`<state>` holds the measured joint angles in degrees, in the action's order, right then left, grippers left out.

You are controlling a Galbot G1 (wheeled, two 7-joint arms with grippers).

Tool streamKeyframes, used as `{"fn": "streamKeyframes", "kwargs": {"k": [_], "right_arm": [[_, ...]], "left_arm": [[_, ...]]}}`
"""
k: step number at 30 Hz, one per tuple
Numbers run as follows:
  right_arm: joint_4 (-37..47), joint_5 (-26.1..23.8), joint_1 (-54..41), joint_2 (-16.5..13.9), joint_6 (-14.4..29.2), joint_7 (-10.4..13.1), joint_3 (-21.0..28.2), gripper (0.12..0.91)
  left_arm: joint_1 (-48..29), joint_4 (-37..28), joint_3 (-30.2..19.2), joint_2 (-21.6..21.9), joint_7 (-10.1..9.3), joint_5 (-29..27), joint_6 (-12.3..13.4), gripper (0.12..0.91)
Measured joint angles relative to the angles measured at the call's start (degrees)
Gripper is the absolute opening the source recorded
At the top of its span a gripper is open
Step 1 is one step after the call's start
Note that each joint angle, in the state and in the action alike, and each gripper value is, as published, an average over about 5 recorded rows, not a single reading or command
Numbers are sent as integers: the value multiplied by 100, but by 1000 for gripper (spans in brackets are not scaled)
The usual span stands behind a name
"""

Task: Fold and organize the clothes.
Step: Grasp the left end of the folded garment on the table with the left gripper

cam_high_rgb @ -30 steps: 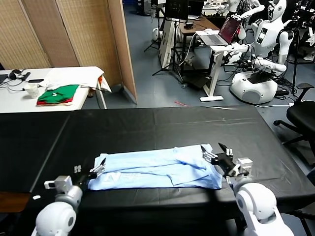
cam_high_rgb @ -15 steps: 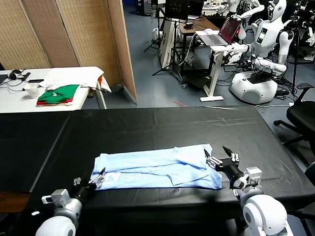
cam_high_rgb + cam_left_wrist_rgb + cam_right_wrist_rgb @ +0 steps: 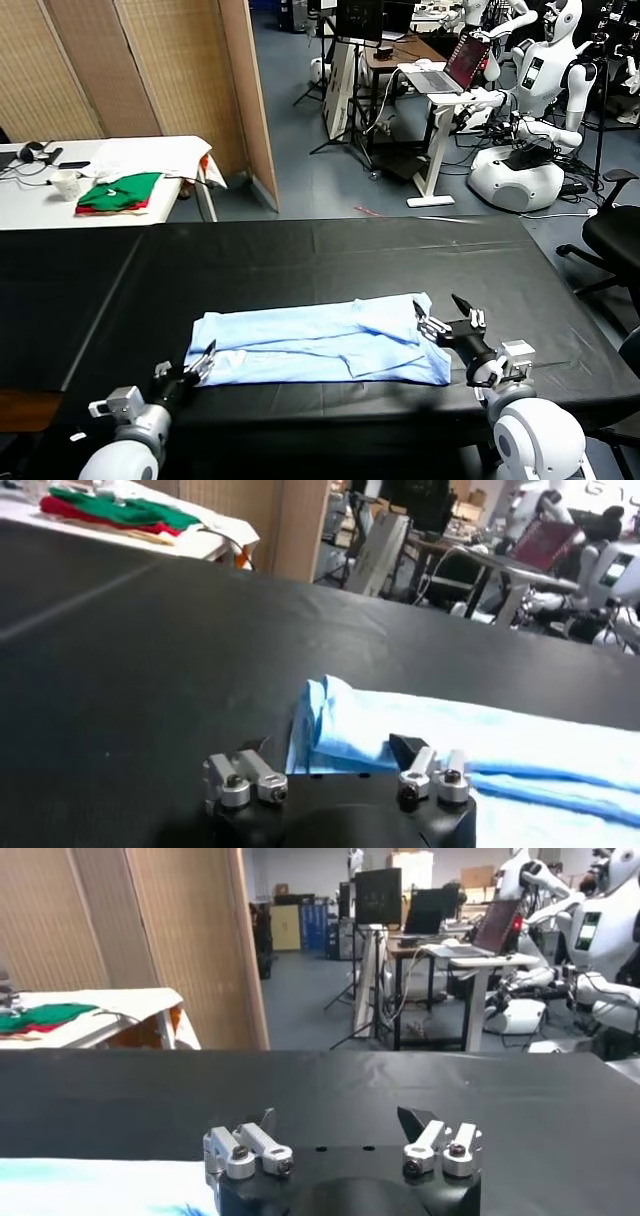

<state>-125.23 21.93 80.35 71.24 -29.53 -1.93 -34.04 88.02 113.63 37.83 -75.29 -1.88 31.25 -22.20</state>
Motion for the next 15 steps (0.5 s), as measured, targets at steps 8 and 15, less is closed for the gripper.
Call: {"fn": "streamKeyframes", "kwargs": {"k": [8,15], "right_arm": [[-28,-2,0,19,12,-36,19,907],[-41,-19,-7,35,13,-37,62,907]], "left_arm": [[69,4,-56,-10,64,-526,75,287],[18,61,-68,68,-11,-577,-135,185]]}}
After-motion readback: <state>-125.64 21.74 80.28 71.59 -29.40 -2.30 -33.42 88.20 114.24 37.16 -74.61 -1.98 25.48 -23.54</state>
